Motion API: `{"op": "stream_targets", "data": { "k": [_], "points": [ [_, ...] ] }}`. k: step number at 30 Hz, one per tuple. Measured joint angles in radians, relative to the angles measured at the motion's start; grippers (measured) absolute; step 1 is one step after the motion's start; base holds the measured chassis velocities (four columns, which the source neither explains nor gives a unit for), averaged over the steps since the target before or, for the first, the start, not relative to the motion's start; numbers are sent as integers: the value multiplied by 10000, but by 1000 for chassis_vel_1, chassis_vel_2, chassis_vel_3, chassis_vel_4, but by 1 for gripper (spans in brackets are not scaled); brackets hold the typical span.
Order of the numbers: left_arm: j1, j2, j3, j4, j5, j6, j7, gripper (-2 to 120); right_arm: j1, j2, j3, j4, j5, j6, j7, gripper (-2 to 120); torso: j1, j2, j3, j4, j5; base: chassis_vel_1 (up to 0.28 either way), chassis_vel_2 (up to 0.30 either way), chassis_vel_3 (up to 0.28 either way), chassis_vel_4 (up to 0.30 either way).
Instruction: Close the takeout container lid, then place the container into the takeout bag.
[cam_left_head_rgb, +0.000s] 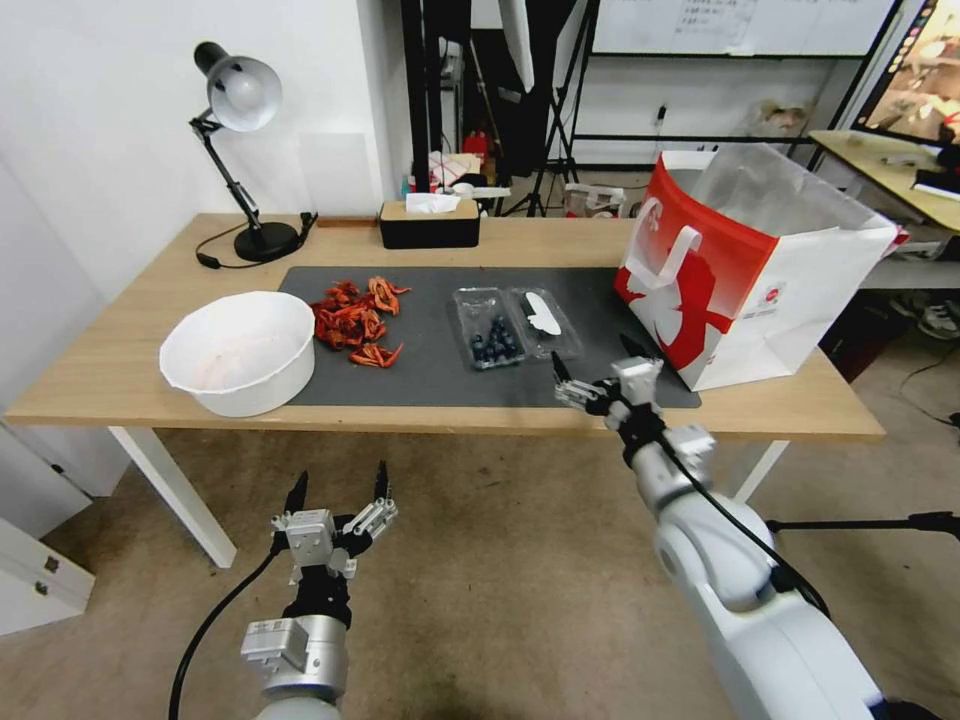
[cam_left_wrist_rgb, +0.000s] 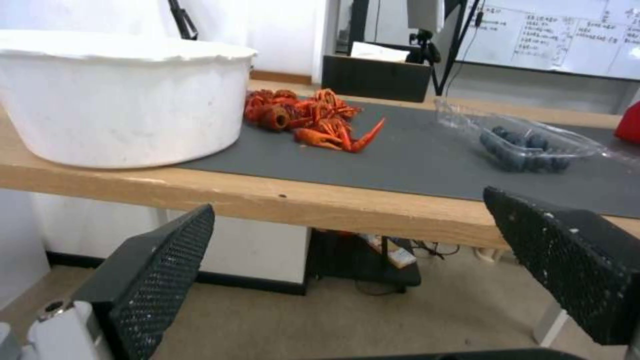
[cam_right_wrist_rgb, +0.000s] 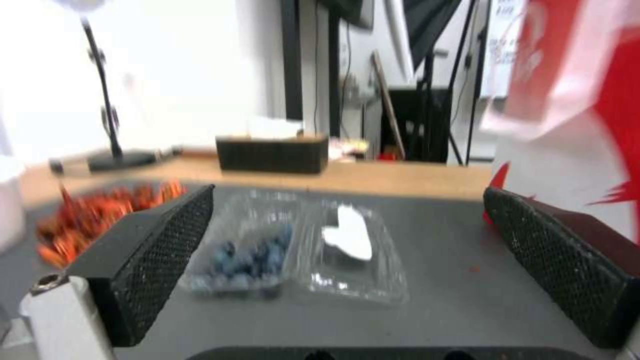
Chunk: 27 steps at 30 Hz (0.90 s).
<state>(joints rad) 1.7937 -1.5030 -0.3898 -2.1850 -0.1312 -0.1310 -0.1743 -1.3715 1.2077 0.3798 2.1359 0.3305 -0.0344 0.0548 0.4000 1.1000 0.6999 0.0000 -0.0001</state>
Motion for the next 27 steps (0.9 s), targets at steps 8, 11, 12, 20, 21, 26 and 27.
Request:
{"op": "stream_targets", "data": {
  "k": [8, 11, 12, 20, 21, 26, 27],
  "points": [
    [57, 40, 7, 26, -19, -172, 138, 100, -2096, 423, 687, 359, -265, 2238, -402, 100, -1, -1, 0, 0, 0, 0, 0, 0, 0],
    [64, 35, 21, 59, -19, -249, 199, 100, -2825, 632, 854, 155, -438, 2933, -561, 100, -1, -1, 1, 0, 1, 0, 0, 0, 0],
    [67, 38, 24, 61, -19, -283, 242, 100, -3209, 749, 916, -12, -477, 3397, -588, 100, -1, 0, 0, -2, 1, 0, 0, 0, 0],
    [57, 69, -81, 185, -62, -660, 932, 100, -4172, 1145, 931, -502, -680, 4614, -508, 100, -1, -1, 0, 0, 0, 0, 0, 0, 0],
    [57, 68, -102, 199, -69, -732, 1087, 100, -4198, 1181, 888, -567, -761, 4704, -471, 100, -1, 0, 0, 0, 1, 0, 0, 0, 0],
    [61, 41, -179, 240, -69, -858, 1505, 100, -4207, 1249, 757, -702, -1013, 4828, -365, 100, 0, 0, 0, 1, 1, 0, 0, 0, 0],
    [61, 39, -193, 249, -69, -873, 1583, 100, -4200, 1257, 732, -731, -1054, 4837, -343, 100, 0, 0, 0, 1, 0, 0, 0, 0, 0]
  ]
}}
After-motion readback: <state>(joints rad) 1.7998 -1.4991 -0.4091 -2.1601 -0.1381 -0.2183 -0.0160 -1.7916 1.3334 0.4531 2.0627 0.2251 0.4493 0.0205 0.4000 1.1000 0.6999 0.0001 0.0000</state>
